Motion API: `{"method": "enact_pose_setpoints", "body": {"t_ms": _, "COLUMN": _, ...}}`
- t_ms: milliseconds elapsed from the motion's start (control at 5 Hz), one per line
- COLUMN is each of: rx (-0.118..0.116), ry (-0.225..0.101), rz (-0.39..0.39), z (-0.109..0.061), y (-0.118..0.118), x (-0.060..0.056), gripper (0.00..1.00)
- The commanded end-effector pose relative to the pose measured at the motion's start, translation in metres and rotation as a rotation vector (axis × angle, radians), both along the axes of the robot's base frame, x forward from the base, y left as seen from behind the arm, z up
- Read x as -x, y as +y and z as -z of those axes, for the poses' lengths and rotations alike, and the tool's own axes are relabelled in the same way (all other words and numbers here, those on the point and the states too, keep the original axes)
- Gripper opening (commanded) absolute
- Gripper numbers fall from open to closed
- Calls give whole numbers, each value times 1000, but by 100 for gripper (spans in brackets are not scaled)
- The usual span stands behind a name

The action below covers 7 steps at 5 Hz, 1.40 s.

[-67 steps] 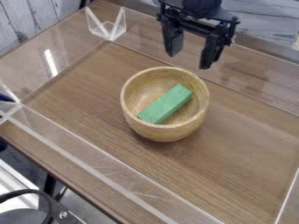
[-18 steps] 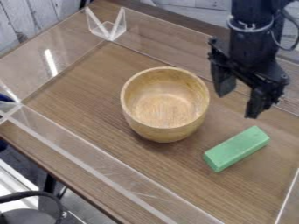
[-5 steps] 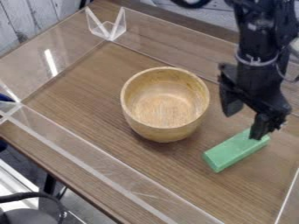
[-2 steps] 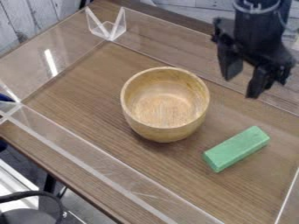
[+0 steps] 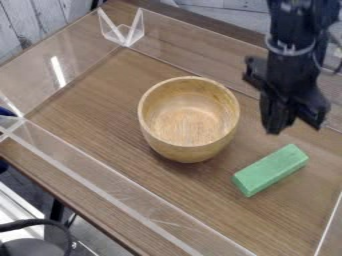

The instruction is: Remove the green block from inside the brown bowl and put it on the table

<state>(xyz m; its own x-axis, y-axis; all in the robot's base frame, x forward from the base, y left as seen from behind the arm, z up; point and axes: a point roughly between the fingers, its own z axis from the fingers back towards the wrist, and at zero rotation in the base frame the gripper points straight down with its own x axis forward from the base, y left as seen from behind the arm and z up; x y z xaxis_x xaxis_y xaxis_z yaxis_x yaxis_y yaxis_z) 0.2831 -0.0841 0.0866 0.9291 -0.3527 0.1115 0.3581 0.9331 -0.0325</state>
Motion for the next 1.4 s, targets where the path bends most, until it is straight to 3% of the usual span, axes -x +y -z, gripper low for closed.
{"method": "enact_pose_setpoints", "body": {"t_ms": 0, "rx": 17, "ry": -24, "rz": 19, "z": 3, "y": -3, "x": -8, "gripper": 0}}
{"method": "enact_pose_setpoints", "body": {"t_ms": 200, "rx": 20, "ry": -5, "rz": 24, "z": 14, "y": -4, "x": -12, "gripper": 0}}
{"method": "enact_pose_setpoints", "body": {"t_ms": 400, "rx": 19, "ry": 2, "rz": 24, "z": 15, "y": -4, "x": -13, "gripper": 100}}
{"method": "enact_pose_setpoints", "body": {"t_ms": 800, "rx": 20, "ry": -8, "rz": 22, "z": 4, "y": -3, "x": -13, "gripper": 100}}
{"method": "enact_pose_setpoints", "body": {"t_ms": 1200, "rx": -18, "ry": -81, "rz": -45, "z": -46, "y": 13, "x": -18, "gripper": 100}}
